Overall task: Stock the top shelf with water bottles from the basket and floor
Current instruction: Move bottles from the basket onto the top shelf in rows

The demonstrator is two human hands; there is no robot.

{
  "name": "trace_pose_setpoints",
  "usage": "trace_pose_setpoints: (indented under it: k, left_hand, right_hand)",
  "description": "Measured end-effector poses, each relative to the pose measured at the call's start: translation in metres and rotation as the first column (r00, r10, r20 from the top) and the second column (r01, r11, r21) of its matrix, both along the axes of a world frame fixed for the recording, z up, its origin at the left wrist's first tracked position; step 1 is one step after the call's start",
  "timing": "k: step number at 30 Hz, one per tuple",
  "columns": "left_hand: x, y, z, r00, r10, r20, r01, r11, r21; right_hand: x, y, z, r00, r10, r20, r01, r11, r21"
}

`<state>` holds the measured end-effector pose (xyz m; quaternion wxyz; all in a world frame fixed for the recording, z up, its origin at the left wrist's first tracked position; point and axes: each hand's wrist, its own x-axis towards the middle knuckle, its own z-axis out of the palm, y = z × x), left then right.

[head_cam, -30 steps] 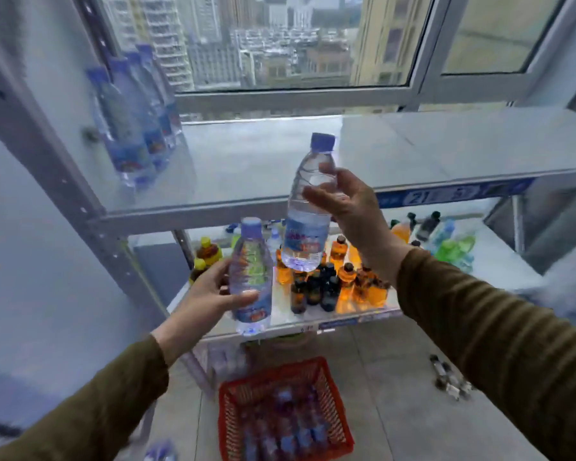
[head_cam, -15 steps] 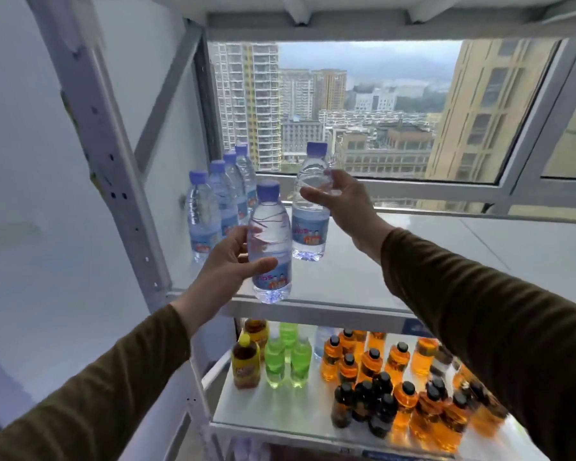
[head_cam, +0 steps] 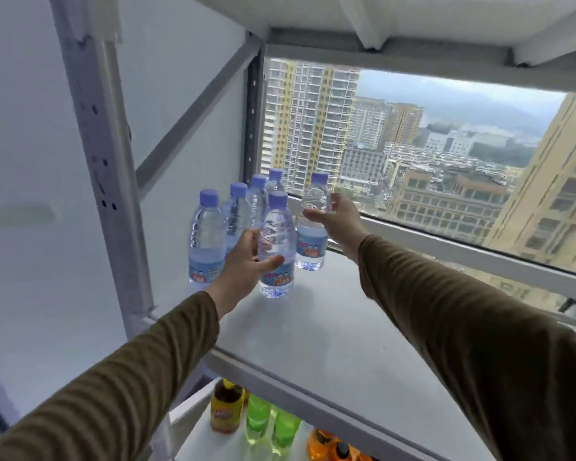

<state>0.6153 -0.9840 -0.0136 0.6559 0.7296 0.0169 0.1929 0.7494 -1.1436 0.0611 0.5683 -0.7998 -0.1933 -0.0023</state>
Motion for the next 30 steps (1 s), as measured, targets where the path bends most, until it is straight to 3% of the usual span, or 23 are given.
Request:
trace_pose_setpoints:
  k: [6, 24, 30]
  left_hand:
    - [0.038, -0.008, 0.001, 0.993, 0.118, -0.025, -0.116, 0.991, 0.072]
    - [0.091, -0.007, -0.01, 0.982, 0.171, -0.076, -0.168, 0.985, 0.044]
    - [0.089, -0.001, -0.018, 0.976, 0.189, -0.105, -0.161, 0.959, 0.232]
  right_hand:
    - [0.036, 0.017, -0.008, 0.999, 0.035, -0.02, -0.036, 0.998, -0.05]
    - [0.09, 0.043, -0.038, 0.992, 0.126, 0.006, -0.126, 0.992, -0.027]
    - [0.104, 0.04, -0.048, 0.977, 0.215, -0.006, -0.215, 0.976, -0.029]
